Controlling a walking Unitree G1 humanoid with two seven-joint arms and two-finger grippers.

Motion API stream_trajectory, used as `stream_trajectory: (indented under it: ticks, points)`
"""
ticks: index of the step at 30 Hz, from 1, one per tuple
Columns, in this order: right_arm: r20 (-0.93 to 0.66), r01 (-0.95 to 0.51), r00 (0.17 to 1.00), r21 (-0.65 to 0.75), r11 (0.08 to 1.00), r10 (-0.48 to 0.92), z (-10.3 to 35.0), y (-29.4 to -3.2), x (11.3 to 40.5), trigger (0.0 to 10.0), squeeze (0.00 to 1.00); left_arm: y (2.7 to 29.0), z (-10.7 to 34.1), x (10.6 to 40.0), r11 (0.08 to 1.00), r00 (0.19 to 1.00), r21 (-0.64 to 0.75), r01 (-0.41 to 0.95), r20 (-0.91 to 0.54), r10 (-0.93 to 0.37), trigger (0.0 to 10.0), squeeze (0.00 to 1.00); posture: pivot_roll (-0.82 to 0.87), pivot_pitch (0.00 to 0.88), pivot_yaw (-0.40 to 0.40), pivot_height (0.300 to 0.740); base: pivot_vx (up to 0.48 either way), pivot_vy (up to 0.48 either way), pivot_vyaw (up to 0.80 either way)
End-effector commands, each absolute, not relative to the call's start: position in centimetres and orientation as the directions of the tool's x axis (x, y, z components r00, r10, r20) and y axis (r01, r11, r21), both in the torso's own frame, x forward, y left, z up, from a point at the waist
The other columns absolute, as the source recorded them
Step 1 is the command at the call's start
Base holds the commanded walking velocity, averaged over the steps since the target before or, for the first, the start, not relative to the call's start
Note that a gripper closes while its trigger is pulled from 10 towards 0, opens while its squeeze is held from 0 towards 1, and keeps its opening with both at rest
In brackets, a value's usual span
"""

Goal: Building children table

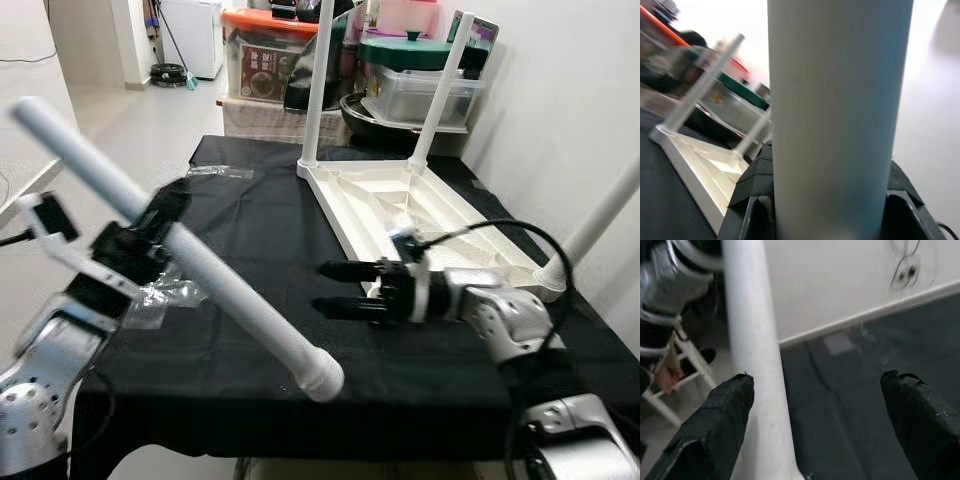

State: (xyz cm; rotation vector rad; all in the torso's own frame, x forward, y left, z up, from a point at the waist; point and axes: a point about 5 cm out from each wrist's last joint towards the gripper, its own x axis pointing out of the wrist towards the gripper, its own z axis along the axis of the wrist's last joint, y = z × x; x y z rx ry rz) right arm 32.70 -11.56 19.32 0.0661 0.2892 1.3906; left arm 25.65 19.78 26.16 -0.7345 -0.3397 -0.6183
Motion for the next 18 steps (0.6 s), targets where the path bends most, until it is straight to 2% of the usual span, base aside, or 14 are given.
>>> stream_trajectory:
  ticks: [1, 2, 5, 7, 12, 14, 18]
  points:
    - [-0.236, -0.958, 0.169, 0.189, 0.215, 0.957, 19.5, -10.7, 33.2, 10.0, 0.00, 19.0, 26.3, 26.1, 0.570, 0.752, -0.493, 0.657, 0.474, -0.457, 10.0, 0.00, 0.04, 0.000, -0.087, 0.740, 0.000, 0.000, 0.00]
    - [-0.252, -0.961, 0.157, 0.182, 0.206, 0.955, 19.8, -9.7, 33.4, 10.0, 0.00, 18.6, 26.4, 26.3, 0.558, 0.737, -0.482, 0.676, 0.473, -0.483, 10.0, 0.00, 0.04, 0.000, -0.086, 0.740, 0.000, 0.000, 0.00]
    - [-0.262, -0.964, 0.147, 0.178, 0.197, 0.954, 20.0, -9.1, 33.5, 10.0, 0.00, 18.3, 26.4, 26.5, 0.550, 0.726, -0.473, 0.688, 0.471, -0.501, 10.0, 0.00, 0.04, 0.000, -0.086, 0.740, 0.000, 0.000, 0.00]
    - [-0.317, -0.973, 0.092, 0.175, 0.153, 0.944, 19.7, -7.5, 33.1, 10.0, 0.00, 17.7, 26.5, 26.6, 0.537, 0.704, -0.455, 0.710, 0.464, -0.537, 10.0, 0.00, 0.04, 0.000, -0.085, 0.740, 0.000, 0.000, 0.00]
    - [-0.355, -0.972, 0.073, 0.183, 0.146, 0.932, 19.2, -6.6, 32.8, 10.0, 0.00, 17.5, 26.4, 26.7, 0.533, 0.697, -0.449, 0.717, 0.457, -0.552, 10.0, 0.00, 0.04, 0.000, -0.085, 0.740, 0.000, 0.000, 0.00]
    - [-0.343, -0.970, 0.020, 0.221, 0.101, 0.939, 19.5, -5.7, 32.1, 10.0, 0.00, 17.5, 26.1, 26.7, 0.535, 0.698, -0.448, 0.716, 0.447, -0.559, 10.0, 0.00, 0.04, 0.000, -0.086, 0.740, 0.000, 0.000, 0.00]
    - [-0.351, -0.974, -0.044, 0.224, 0.038, 0.935, 20.1, -5.8, 31.7, 10.0, 0.00, 17.3, 25.9, 26.5, 0.530, 0.689, -0.440, 0.725, 0.442, -0.575, 10.0, 0.00, 0.04, 0.000, -0.087, 0.740, 0.000, 0.000, 0.00]
